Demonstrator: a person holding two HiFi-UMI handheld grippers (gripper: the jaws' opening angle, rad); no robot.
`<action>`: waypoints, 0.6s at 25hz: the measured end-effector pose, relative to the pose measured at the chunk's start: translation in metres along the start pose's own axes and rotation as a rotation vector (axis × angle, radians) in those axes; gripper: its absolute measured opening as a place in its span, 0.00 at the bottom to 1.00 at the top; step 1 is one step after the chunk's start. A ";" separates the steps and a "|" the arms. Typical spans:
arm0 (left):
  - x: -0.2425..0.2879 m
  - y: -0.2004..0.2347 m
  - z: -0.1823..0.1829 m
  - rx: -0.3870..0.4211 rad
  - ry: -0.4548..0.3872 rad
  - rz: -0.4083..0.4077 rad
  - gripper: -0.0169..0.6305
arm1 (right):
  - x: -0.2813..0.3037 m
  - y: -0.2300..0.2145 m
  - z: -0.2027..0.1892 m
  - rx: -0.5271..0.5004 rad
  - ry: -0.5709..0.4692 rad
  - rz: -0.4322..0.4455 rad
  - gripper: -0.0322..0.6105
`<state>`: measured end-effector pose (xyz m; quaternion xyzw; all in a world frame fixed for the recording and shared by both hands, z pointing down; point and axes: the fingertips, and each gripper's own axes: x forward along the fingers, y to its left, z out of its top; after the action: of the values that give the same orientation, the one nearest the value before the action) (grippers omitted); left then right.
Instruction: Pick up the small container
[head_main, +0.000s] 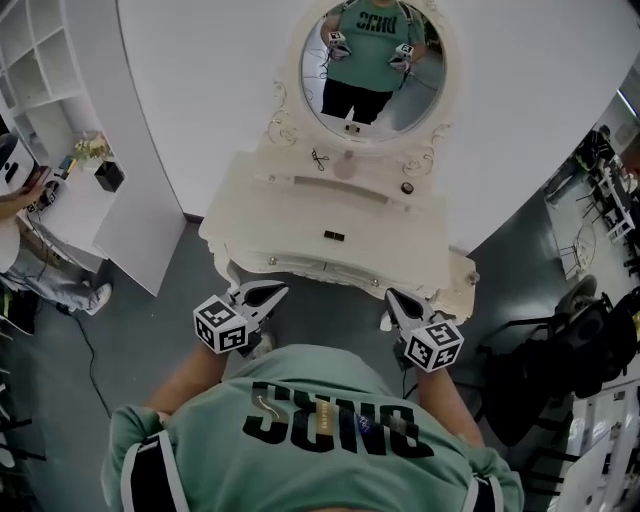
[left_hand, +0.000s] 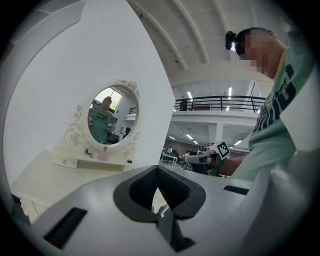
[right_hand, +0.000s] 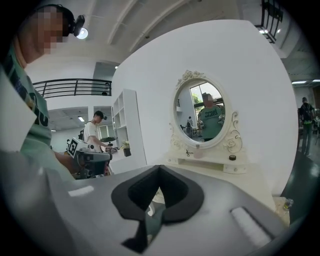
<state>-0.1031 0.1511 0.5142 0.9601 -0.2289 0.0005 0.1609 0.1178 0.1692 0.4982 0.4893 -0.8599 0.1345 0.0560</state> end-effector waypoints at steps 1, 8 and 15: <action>0.004 0.015 0.007 -0.002 0.003 -0.014 0.03 | 0.012 -0.001 0.004 0.002 0.000 -0.011 0.06; 0.023 0.106 0.061 0.029 0.028 -0.118 0.03 | 0.101 -0.012 0.044 0.032 -0.031 -0.083 0.06; 0.038 0.184 0.090 0.017 0.053 -0.179 0.03 | 0.169 -0.029 0.065 0.047 -0.023 -0.152 0.06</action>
<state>-0.1564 -0.0483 0.4882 0.9776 -0.1380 0.0138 0.1581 0.0583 -0.0029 0.4794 0.5557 -0.8175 0.1446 0.0446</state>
